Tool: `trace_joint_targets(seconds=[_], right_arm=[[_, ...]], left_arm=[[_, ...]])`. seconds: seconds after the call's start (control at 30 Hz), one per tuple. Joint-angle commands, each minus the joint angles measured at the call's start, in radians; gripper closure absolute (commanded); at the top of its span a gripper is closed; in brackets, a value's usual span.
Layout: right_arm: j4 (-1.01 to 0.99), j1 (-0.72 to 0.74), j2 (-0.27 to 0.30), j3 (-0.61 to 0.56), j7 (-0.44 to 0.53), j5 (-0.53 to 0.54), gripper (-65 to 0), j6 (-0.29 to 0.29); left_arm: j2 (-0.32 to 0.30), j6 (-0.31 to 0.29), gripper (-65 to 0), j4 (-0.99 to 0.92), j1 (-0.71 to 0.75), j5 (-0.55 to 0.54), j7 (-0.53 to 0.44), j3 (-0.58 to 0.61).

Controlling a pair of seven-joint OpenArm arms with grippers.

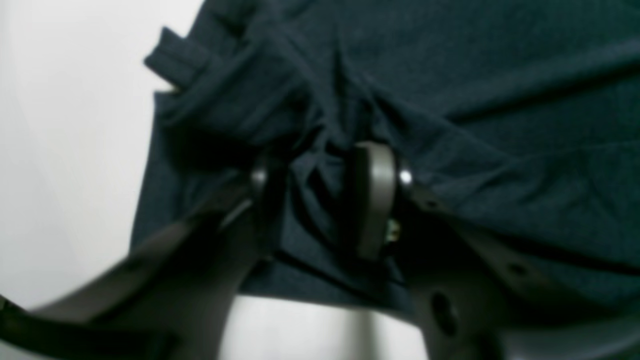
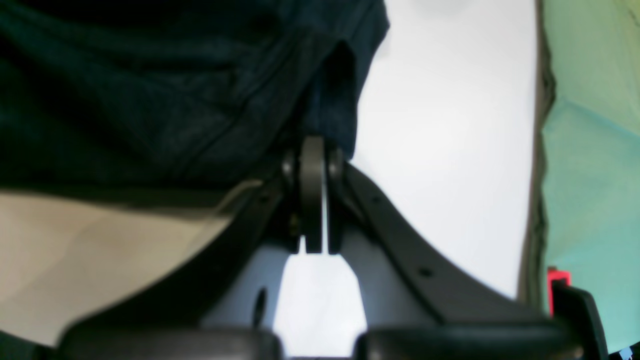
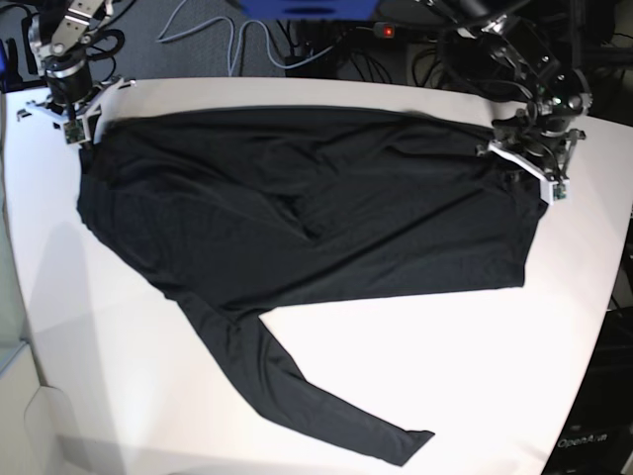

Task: Fold the T-shirt properly
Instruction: 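Hold the shirt edge with both grippers and pull it taut, then carry both held corners across the shirt toward the hem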

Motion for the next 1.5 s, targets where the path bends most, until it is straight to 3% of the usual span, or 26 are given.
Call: trace_joint_targets(seconds=[0.0, 0.2, 0.43, 0.63, 0.77, 0.9, 1.47], right_arm=[[0.022, 0.001, 0.007, 0.005, 0.028, 0.014, -0.6, -0.001], [0.030, 0.001, 0.011, 0.008, 0.031, 0.014, -0.6, -0.001], [0.059, 0.094, 0.008, 0.118, 0.025, 0.014, -2.2, -0.001], [0.057, 0.161, 0.011, 0.163, 0.023, 0.014, -23.2, -0.001], [0.057, 0.169, 0.010, 0.157, 0.031, 0.014, -36.9, -0.001], [0.051, 0.222, 0.001, 0.164, 0.023, 0.010, -45.3, -0.001], [0.048, 0.271, 0.005, 0.137, 0.025, 0.010, -46.9, -0.001]], left_arm=[[-0.006, 0.004, -24.4, 0.011, -0.004, -0.004, -0.001, -0.001], [-0.006, 0.004, -24.7, 0.019, -0.004, -0.004, -0.001, -0.001], [-0.006, 0.004, -26.7, 0.024, -0.004, -0.006, -0.003, -0.001], [-0.006, 0.004, -51.5, 0.025, -0.018, -0.006, -0.008, -0.001], [-0.006, 0.004, -52.1, 0.025, -0.018, -0.006, -0.009, -0.001], [-0.006, 0.004, -52.1, 0.025, -0.027, -0.006, -0.009, -0.001], [-0.006, 0.004, -52.1, 0.070, -0.088, -0.006, -0.001, -0.109]])
